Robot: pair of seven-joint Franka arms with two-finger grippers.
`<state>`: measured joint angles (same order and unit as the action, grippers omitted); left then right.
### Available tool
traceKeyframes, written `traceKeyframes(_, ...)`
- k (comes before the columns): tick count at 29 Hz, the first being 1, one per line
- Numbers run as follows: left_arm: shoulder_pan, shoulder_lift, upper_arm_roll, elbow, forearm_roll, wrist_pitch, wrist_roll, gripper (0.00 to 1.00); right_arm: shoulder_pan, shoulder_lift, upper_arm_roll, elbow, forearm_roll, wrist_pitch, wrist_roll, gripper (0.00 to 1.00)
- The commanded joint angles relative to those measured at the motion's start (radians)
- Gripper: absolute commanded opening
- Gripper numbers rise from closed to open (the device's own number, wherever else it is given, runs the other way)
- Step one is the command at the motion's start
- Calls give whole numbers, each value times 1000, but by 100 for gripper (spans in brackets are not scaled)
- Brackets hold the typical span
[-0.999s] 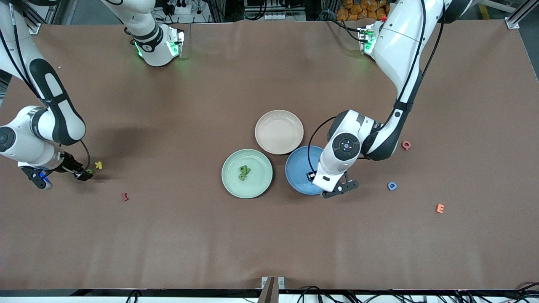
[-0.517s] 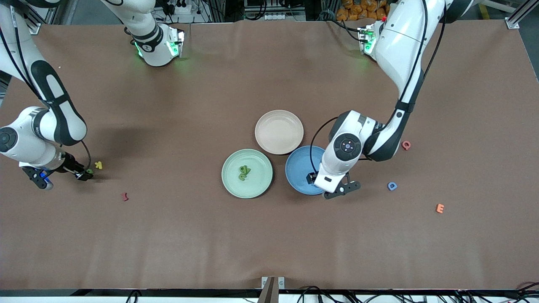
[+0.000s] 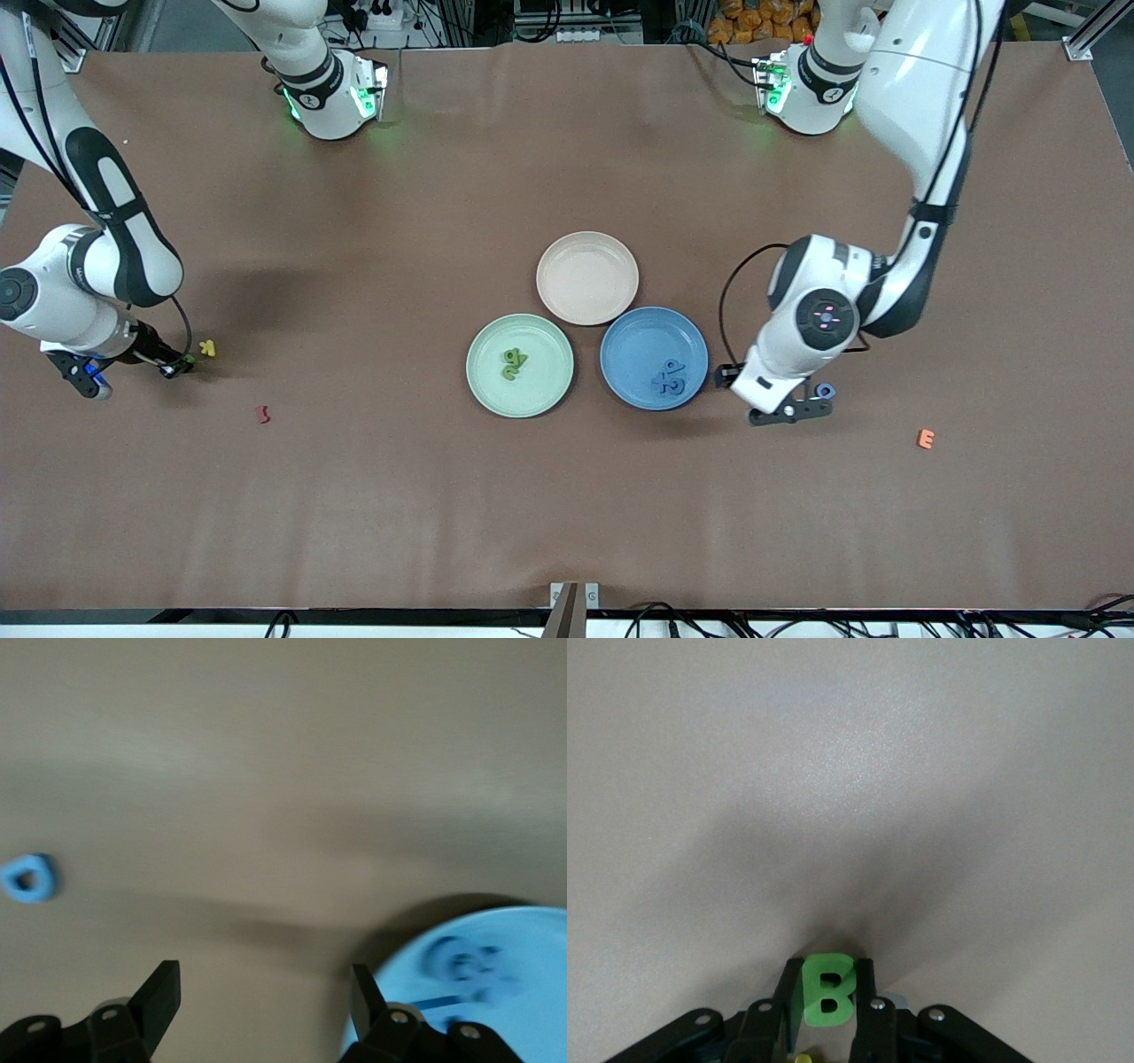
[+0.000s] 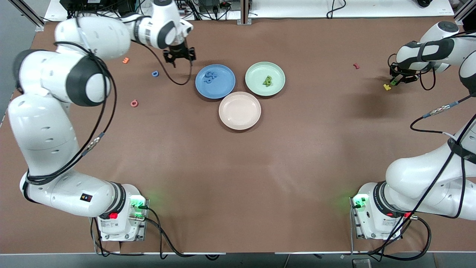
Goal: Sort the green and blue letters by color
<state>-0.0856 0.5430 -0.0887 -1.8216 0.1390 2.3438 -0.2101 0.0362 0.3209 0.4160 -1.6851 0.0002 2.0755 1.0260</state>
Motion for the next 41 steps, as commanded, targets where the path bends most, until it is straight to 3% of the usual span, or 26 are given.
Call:
traceKeyframes(1,-57,-58,1,-21,10,-55,-100,15,-45,-62,6,-22,15,-55,-98,100)
traceKeyframes(10,-149,-97,1,-16,-59,-90,-219,15,-116,-131,4,-22,14,-162,-283,100)
traceKeyframes(21,-264,-94,1,-4,-61,-93,-399,15,-199,-201,-11,-28,8,-233,-541,100)
traceKeyframes(32,-339,-49,1,71,-70,-126,-521,15,-206,-249,-112,-42,6,-273,-773,100)
traceKeyframes(41,-367,38,1,153,-75,-126,-580,15,-151,-249,-206,-39,0,-276,-871,100)
